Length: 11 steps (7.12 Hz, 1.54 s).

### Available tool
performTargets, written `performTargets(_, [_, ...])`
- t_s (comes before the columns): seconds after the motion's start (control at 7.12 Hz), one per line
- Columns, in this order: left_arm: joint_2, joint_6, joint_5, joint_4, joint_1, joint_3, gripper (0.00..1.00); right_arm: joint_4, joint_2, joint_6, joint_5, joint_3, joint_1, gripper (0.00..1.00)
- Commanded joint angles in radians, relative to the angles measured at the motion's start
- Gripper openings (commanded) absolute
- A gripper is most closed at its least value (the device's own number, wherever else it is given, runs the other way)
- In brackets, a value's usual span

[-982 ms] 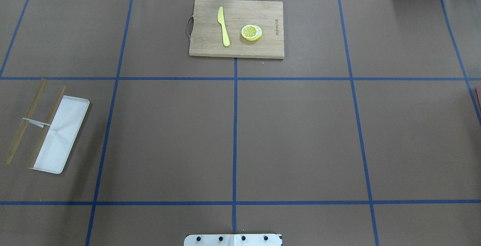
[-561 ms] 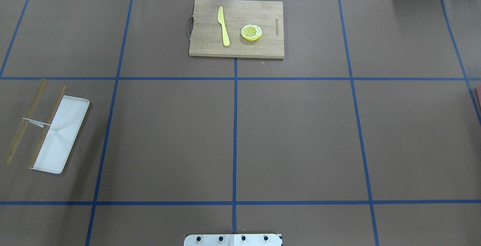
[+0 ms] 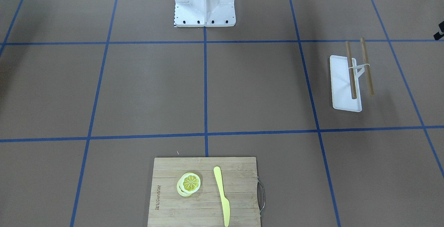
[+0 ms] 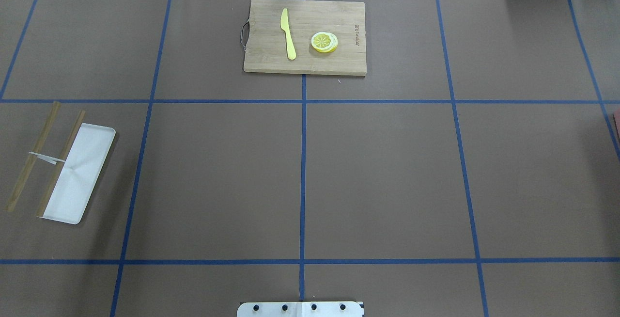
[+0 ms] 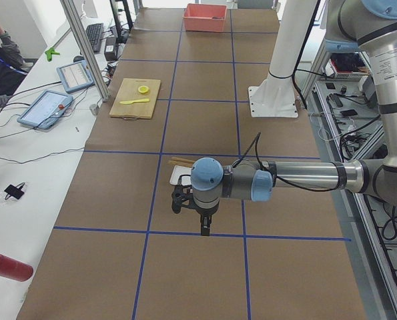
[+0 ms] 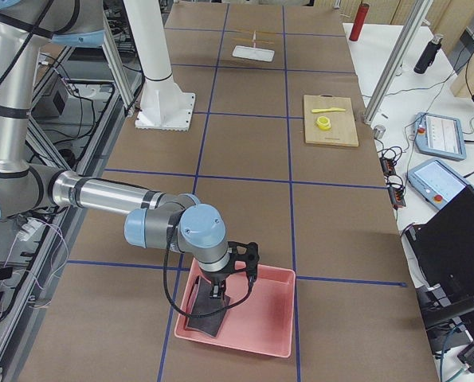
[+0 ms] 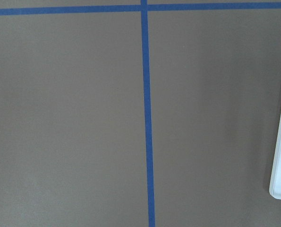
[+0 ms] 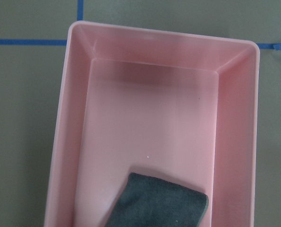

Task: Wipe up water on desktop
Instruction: 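Lift the cloth with the right gripper and drop it into the pink box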

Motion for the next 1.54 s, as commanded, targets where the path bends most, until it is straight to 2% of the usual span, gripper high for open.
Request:
performTargets(0.0, [0.001, 0.0, 0.0, 0.0, 0.0, 0.001, 0.98, -0.001, 0.058, 0.199, 0.0, 0.044, -0.075, 1.0])
performTargets(0.28, [0.002, 0.0, 0.0, 0.0, 0.0, 0.003, 0.99, 0.002, 0.115, 0.345, -0.008, 0.063, -0.209, 1.0])
performTargets(0.42, [0.004, 0.002, 0.0, 0.0, 0.0, 0.003, 0.99, 0.018, 0.115, 0.349, -0.006, 0.064, -0.22, 1.0])
performTargets(0.84, [0.004, 0.0, 0.0, 0.0, 0.0, 0.006, 0.99, 0.278, -0.026, 0.311, -0.023, 0.052, -0.223, 1.0])
performTargets(0.98, [0.005, 0.0, 0.0, 0.0, 0.0, 0.006, 0.99, 0.294, -0.031, 0.262, -0.023, 0.043, -0.225, 1.0])
performTargets(1.26, [0.001, 0.002, 0.0, 0.0, 0.002, 0.015, 0.99, 0.256, -0.037, 0.248, 0.082, 0.032, -0.257, 1.0])
performTargets(1.4, [0.001, 0.002, 0.0, 0.0, 0.002, 0.015, 0.99, 0.251, -0.036, 0.231, 0.083, 0.038, -0.294, 1.0])
